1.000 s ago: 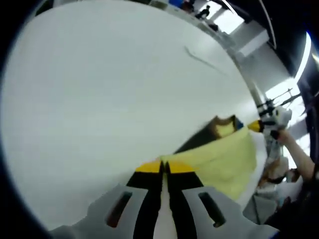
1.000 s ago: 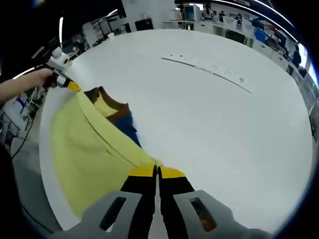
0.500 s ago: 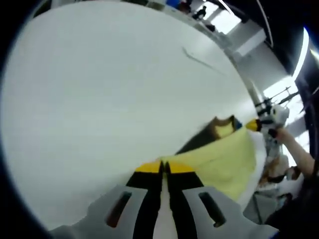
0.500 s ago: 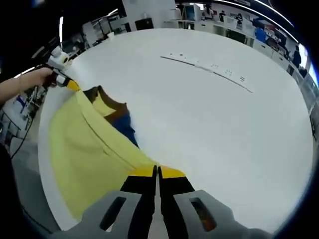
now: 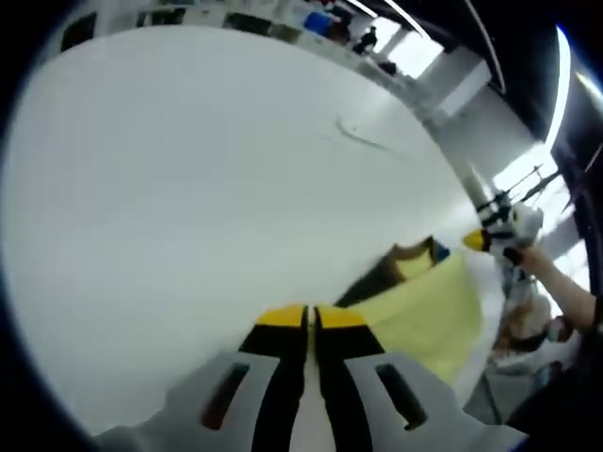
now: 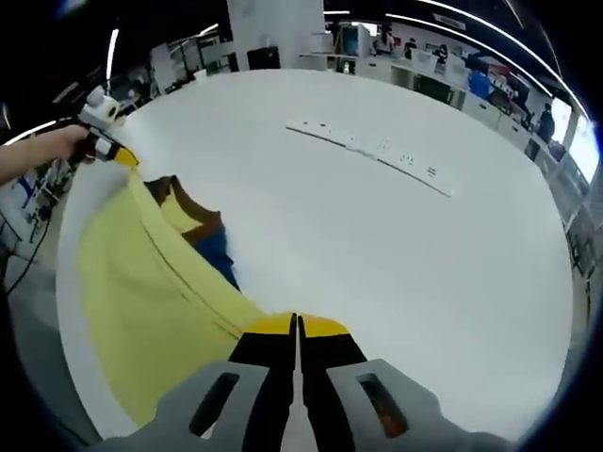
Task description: Fold the garment on the visible template until the final outline fits inside the template.
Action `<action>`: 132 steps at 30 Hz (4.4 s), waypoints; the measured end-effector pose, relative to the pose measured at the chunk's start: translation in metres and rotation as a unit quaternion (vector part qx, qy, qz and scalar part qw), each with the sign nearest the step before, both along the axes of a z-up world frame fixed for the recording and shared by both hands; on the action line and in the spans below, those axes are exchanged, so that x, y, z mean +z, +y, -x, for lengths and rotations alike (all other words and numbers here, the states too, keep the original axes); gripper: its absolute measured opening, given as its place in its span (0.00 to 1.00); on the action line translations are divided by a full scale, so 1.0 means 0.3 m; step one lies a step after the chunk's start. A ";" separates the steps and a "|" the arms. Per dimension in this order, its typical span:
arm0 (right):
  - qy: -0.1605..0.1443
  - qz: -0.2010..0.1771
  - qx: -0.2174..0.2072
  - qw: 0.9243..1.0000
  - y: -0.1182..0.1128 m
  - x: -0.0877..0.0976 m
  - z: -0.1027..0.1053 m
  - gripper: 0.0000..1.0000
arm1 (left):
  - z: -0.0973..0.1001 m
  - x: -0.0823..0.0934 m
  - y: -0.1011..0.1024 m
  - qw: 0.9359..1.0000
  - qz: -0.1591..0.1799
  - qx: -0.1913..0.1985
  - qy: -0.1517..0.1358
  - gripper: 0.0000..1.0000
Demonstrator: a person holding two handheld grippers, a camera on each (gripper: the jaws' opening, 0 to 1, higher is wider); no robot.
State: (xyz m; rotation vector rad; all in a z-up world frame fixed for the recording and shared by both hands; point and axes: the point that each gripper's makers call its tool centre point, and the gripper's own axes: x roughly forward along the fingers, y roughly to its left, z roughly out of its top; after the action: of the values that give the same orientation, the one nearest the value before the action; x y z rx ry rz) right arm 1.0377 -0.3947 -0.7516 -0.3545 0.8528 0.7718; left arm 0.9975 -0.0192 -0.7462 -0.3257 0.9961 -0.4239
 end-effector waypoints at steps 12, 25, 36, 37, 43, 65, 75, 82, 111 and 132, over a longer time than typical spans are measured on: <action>-0.013 -0.032 -0.014 0.999 0.013 0.036 0.086 0.09 | 0.127 0.016 -0.043 0.999 -0.028 -0.014 -0.024 0.13; 0.004 -0.053 -0.008 0.999 0.093 -0.006 0.198 0.08 | 0.185 0.002 -0.155 0.995 -0.045 -0.060 -0.072 0.16; 0.005 -0.040 0.000 0.999 0.128 -0.064 0.172 0.08 | 0.147 -0.058 -0.170 0.989 -0.084 -0.086 -0.081 0.13; 0.004 -0.040 -0.002 0.999 0.129 -0.067 0.166 0.08 | 0.141 -0.059 -0.170 0.989 -0.086 -0.086 -0.083 0.13; -0.001 -0.041 -0.014 0.999 0.126 -0.078 0.126 0.06 | 0.093 -0.064 -0.175 0.987 -0.095 -0.092 -0.092 0.12; -0.012 -0.033 -0.015 0.999 0.121 -0.079 -0.003 0.03 | -0.046 -0.072 -0.147 0.985 -0.110 -0.085 -0.097 0.10; -0.027 -0.009 -0.014 1.000 0.094 -0.078 -0.028 0.02 | -0.048 -0.077 -0.131 0.986 -0.116 -0.082 -0.091 0.09; -0.089 0.016 0.137 0.986 0.237 -0.001 0.011 0.07 | -0.040 -0.002 -0.257 0.964 -0.132 -0.187 -0.137 0.15; -0.079 0.035 0.296 0.951 0.520 -0.062 0.045 0.05 | -0.077 -0.090 -0.438 0.902 -0.181 -0.361 -0.155 0.04; -0.077 0.042 0.306 0.948 0.522 -0.073 0.034 0.12 | -0.087 -0.092 -0.434 0.891 -0.192 -0.384 -0.150 0.06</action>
State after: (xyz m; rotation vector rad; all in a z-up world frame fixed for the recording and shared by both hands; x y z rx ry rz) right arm 1.0275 -0.2381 -0.7733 -0.7674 0.6264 1.2659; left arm 1.0235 -0.1494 -0.7739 0.5095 0.8480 -0.9427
